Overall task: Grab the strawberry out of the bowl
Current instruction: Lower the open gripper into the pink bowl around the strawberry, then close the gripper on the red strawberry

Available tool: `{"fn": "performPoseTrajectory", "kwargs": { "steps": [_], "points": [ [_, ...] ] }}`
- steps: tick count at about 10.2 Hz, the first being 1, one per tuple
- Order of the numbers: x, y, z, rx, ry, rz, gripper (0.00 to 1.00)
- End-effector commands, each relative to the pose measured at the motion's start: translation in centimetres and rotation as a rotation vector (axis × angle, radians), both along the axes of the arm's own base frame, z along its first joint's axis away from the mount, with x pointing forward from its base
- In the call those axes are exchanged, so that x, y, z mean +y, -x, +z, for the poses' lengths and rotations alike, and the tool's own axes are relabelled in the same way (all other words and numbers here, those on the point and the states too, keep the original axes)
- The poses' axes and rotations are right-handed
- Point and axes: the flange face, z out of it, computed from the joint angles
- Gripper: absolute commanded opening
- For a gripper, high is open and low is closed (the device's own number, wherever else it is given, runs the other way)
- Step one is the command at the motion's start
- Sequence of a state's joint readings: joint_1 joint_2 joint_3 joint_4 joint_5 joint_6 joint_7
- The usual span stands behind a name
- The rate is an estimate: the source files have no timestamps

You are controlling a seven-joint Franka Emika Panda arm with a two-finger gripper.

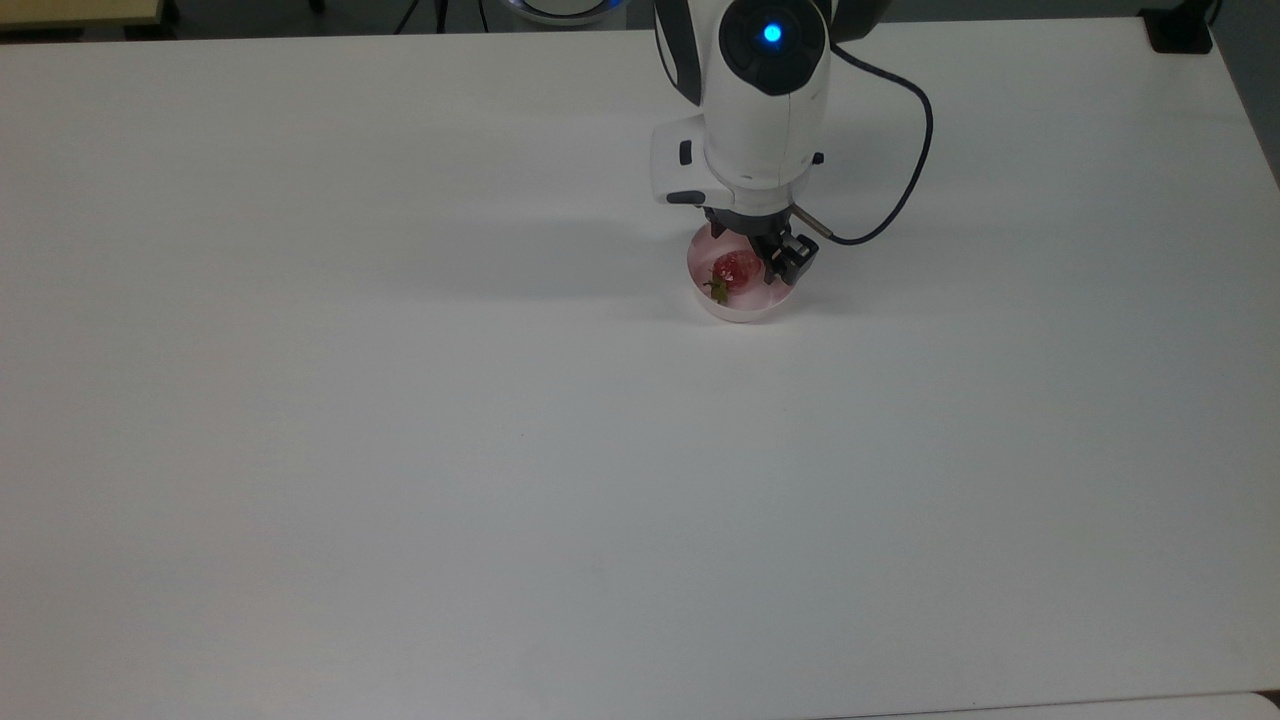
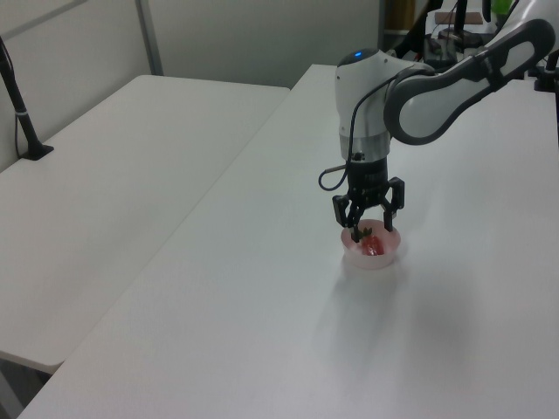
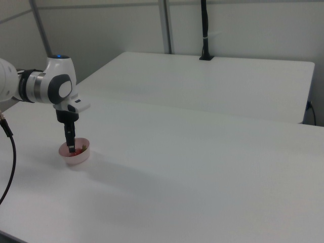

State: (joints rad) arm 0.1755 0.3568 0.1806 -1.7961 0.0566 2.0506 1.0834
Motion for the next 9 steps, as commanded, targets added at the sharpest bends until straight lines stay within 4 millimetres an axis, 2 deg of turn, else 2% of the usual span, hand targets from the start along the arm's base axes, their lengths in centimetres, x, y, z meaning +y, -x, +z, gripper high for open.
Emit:
{"fn": "performPoseTrajectory", "kwargs": {
  "steps": [1, 3, 4, 5, 6, 7, 9],
  "points": [
    [0.6, -0.1, -1.8, -0.007, -0.007, -0.029, 0.76],
    [0.6, -0.4, -2.2, -0.026, -0.003, -0.023, 0.77],
    [0.5, -0.5, -2.9, -0.026, 0.007, -0.017, 0.71],
    [0.6, -0.5, -3.0, -0.035, 0.012, -0.010, 0.57],
    [0.6, -0.5, -3.0, -0.036, 0.016, -0.006, 0.51],
    [0.7, -0.6, -2.9, -0.040, 0.020, 0.002, 0.46],
    [0.4, -0.6, -1.9, -0.047, 0.019, 0.007, 0.42]
  ]
}}
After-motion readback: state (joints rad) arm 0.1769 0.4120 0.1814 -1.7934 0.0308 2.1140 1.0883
